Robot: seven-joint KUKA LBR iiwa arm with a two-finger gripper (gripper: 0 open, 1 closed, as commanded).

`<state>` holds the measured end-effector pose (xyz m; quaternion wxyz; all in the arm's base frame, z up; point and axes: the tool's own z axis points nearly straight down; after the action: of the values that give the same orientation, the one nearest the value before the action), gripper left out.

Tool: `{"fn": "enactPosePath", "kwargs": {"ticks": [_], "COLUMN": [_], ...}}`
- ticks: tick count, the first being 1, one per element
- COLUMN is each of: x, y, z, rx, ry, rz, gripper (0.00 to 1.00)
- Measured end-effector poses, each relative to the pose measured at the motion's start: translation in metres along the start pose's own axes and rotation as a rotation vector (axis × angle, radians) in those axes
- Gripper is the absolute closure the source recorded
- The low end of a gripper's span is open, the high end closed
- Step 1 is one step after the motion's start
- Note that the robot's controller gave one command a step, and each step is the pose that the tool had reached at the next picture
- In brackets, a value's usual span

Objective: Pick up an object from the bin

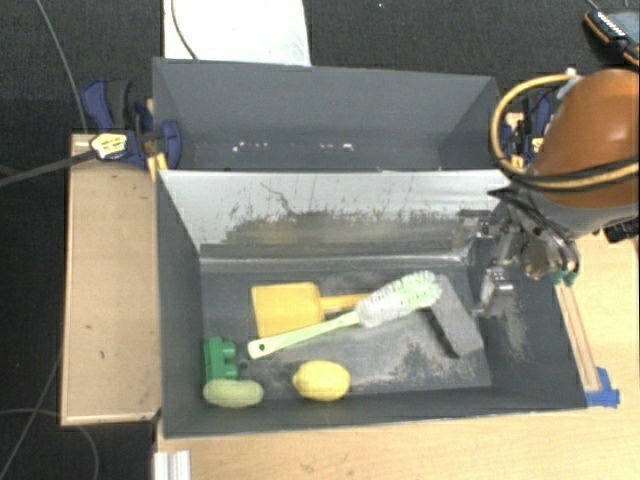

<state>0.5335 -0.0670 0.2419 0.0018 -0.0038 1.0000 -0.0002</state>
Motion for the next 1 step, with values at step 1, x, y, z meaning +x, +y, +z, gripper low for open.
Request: {"fn": "enactPosePath", "kwargs": {"ticks": [1], "x": [0.0000], "y": [0.0000], "z": [0.0000], "rx": [0.000], "ry": [0.000], "rz": [0.000], "gripper": [1.00]}}
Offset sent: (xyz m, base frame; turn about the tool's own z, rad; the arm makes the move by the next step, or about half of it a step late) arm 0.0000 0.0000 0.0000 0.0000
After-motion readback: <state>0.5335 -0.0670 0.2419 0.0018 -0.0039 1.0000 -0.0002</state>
